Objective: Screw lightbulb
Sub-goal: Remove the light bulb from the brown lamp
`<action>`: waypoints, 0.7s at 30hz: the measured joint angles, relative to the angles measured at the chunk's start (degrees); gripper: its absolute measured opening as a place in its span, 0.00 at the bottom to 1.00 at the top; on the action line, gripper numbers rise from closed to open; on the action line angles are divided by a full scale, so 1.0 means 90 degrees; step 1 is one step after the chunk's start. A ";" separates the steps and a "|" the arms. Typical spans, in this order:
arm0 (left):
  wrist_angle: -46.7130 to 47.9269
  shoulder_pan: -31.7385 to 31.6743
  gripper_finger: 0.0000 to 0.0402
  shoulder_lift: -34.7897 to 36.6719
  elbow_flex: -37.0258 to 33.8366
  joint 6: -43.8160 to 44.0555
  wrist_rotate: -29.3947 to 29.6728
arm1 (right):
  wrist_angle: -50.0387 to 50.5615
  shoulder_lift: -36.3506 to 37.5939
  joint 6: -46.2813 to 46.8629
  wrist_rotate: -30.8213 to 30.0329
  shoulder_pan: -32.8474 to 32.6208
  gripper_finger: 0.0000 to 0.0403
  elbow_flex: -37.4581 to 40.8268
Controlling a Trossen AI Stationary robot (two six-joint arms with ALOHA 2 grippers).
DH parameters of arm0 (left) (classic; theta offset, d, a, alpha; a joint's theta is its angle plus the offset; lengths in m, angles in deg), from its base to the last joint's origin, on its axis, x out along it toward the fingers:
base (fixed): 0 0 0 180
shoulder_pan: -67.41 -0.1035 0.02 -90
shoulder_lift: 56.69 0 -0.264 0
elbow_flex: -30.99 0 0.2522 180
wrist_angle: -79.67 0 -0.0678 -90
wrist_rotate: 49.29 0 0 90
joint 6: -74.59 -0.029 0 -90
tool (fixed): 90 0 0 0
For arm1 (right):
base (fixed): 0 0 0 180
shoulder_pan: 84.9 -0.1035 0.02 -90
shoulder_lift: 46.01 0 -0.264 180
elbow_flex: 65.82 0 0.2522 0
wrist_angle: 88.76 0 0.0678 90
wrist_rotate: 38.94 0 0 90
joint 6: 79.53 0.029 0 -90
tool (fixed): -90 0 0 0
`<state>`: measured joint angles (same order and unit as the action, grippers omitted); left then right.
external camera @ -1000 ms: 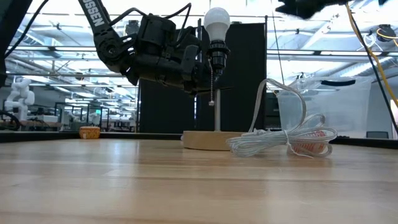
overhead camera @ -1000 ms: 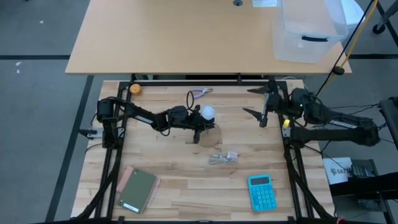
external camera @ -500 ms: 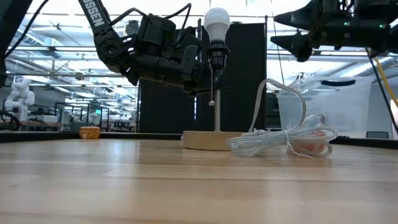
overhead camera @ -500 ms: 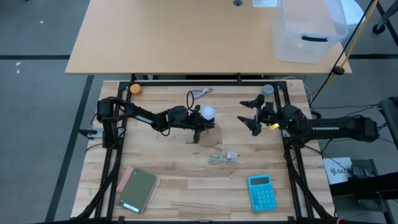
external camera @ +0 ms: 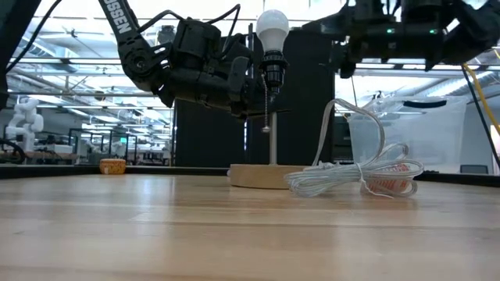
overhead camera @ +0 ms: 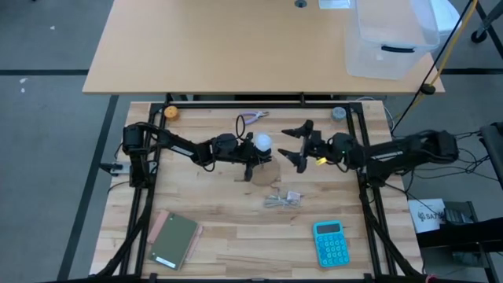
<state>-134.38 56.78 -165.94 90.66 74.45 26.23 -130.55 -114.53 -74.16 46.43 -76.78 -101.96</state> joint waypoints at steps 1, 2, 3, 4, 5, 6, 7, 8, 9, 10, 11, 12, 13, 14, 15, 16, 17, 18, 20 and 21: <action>0.0000 0.0000 0.08 0.0000 0.0000 0.0000 0.0000 | -0.0004 -0.0128 -0.0002 0.0000 0.0000 0.88 -0.0085; 0.0000 0.0000 0.08 0.0000 0.0000 0.0000 0.0002 | -0.0003 -0.0267 0.0000 0.0003 0.0000 0.88 -0.0177; 0.0000 0.0000 0.08 0.0000 0.0000 0.0000 0.0003 | 0.0002 -0.0415 0.0014 0.0023 0.0000 0.88 -0.0271; 0.0000 0.0000 0.08 0.0000 0.0000 0.0000 0.0005 | 0.0012 -0.0564 0.0040 0.0071 -0.0010 0.88 -0.0373; 0.0000 0.0000 0.08 0.0000 0.0000 0.0000 0.0014 | 0.0019 -0.0707 0.0049 0.0150 -0.0030 0.88 -0.0477; 0.0000 0.0000 0.08 0.0000 0.0000 0.0000 0.0040 | 0.0023 -0.0834 0.0046 0.0181 -0.0061 0.88 -0.0577; 0.0000 0.0000 0.08 0.0000 0.0000 -0.0001 0.0041 | 0.0045 -0.0942 0.0020 0.0194 -0.0101 0.88 -0.0673; 0.0000 0.0000 0.08 0.0000 0.0000 0.0000 0.0041 | 0.0077 -0.1028 -0.0021 0.0212 -0.0136 0.88 -0.0749; 0.0001 0.0000 0.08 0.0000 0.0000 0.0000 0.0041 | 0.0099 -0.1104 -0.0052 0.0220 -0.0159 0.88 -0.0815; 0.0002 0.0000 0.08 0.0000 0.0000 0.0000 0.0044 | 0.0101 -0.1171 -0.0065 0.0224 -0.0180 0.88 -0.0878; 0.0000 0.0000 0.08 0.0000 0.0000 -0.0002 0.0044 | 0.0108 -0.1229 -0.0073 0.0226 -0.0190 0.88 -0.0939; 0.0000 0.0000 0.08 0.0000 0.0000 0.0000 0.0044 | 0.0121 -0.1269 -0.0075 0.0221 -0.0209 0.88 -0.1000; 0.0000 0.0000 0.08 0.0000 0.0000 -0.0002 0.0044 | 0.0114 -0.1323 -0.0084 0.0216 -0.0209 0.88 -0.1072; 0.0000 0.0000 0.08 0.0000 0.0000 -0.0002 0.0044 | 0.0111 -0.1378 -0.0102 0.0200 -0.0219 0.88 -0.1159; 0.0002 0.0000 0.08 0.0000 0.0000 -0.0002 0.0044 | 0.0118 -0.1432 -0.0119 0.0173 -0.0241 0.88 -0.1230; 0.0002 0.0000 0.08 0.0000 0.0000 -0.0004 0.0044 | 0.0128 -0.1495 -0.0146 0.0177 -0.0260 0.88 -0.1317; 0.0000 0.0000 0.08 0.0000 0.0000 -0.0015 0.0044 | 0.0151 -0.1564 -0.0171 0.0177 -0.0287 0.88 -0.1413; 0.0000 0.0000 0.08 0.0000 0.0000 -0.0022 0.0044 | 0.0186 -0.1625 -0.0205 0.0178 -0.0304 0.88 -0.1502; 0.0000 0.0000 0.08 0.0000 0.0000 -0.0024 0.0046 | 0.0273 -0.1730 -0.0271 0.0177 -0.0340 0.88 -0.1676; 0.0002 0.0000 0.08 0.0000 0.0000 -0.0024 0.0044 | 0.0314 -0.1774 -0.0312 0.0180 -0.0340 0.88 -0.1744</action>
<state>-134.36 56.78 -165.94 90.66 74.23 26.63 -127.72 -130.49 -76.97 48.05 -79.84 -117.66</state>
